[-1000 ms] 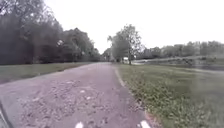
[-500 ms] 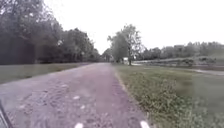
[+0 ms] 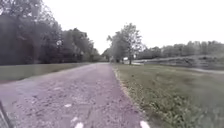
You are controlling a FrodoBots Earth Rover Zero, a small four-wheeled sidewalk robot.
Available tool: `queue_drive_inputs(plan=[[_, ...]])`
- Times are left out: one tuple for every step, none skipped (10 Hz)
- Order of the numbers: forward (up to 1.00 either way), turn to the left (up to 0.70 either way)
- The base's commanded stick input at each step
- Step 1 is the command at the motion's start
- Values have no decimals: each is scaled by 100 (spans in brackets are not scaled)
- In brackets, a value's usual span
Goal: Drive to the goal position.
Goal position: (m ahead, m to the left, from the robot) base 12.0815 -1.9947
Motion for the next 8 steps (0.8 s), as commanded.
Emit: queue_drive_inputs(plan=[[70,0],[70,0],[70,0],[70,0],[70,0],[70,0],[70,0],[70,0]])
